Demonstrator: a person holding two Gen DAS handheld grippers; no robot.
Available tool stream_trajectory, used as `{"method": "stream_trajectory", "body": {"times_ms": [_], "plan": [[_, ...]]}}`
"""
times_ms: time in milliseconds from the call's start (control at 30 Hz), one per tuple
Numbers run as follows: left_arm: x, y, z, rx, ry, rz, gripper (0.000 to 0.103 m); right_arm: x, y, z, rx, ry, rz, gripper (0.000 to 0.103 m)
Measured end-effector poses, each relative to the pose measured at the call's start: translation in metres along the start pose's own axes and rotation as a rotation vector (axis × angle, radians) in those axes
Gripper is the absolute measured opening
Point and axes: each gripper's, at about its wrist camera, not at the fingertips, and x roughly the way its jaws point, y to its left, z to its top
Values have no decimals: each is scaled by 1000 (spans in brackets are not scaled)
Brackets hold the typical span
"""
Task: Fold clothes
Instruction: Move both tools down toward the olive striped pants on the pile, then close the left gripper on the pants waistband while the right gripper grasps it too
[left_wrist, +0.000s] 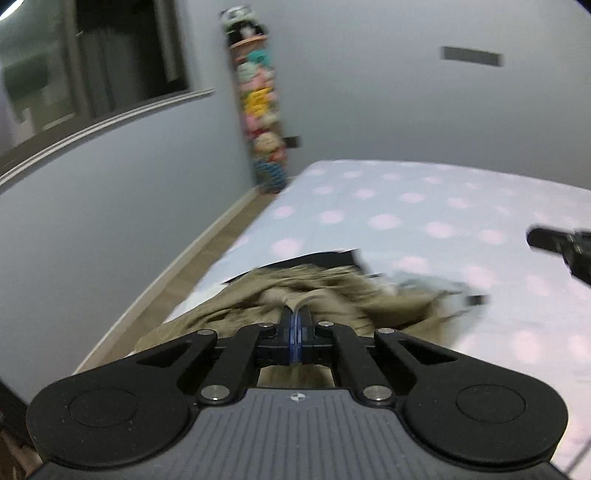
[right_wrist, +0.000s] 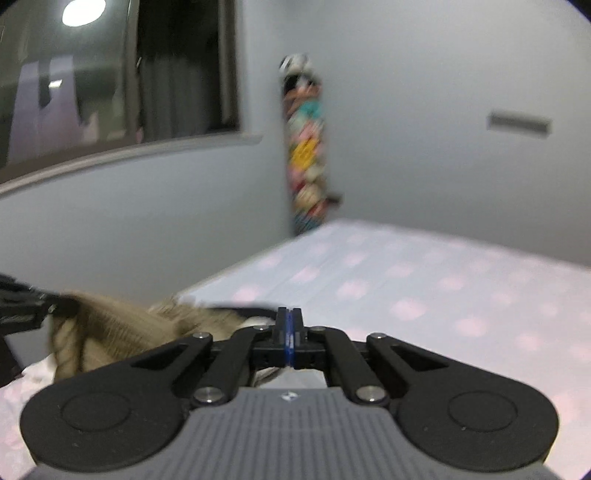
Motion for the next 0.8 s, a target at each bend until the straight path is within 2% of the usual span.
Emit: {"method": "stream_trajectory", "body": {"times_ms": [100,200,300,333,400,433,467,500,533,600,667,800], "plan": [[-34,-40,6,56,-48,-70,0,-43,-33,6,13,-16,-45,0],[-68,-79,9,112,-98,-119,0,-82,-61,-3,23,15,-52,0],[-79,-98,13,137,-92,-114,0,-113,-77,-18,37,55,-38,1],[-82,-104,14,145,-89,-112,0,-121,-80,-25,48,70,-21,6],[-86,-108,16,143,-76,-100,0,-129,-82,-37,71,98,17,8],[-85,-105,17,130,-64,-89,1,-127,-80,-41,80,109,35,18],[-83,-100,16,120,-55,-71,5,-126,-78,-45,90,119,54,27],[-82,-95,14,111,-48,-51,15,-124,-76,-49,99,129,73,45],[-80,-89,13,102,-40,-32,21,-122,-74,-53,108,140,91,50],[-72,-77,6,93,-20,-6,43,-118,-70,-62,127,161,129,50],[-63,-64,-2,84,2,19,47,-114,-66,-70,145,181,166,53],[-35,-39,-21,52,49,46,49,-82,-40,-80,129,220,233,55]]}}
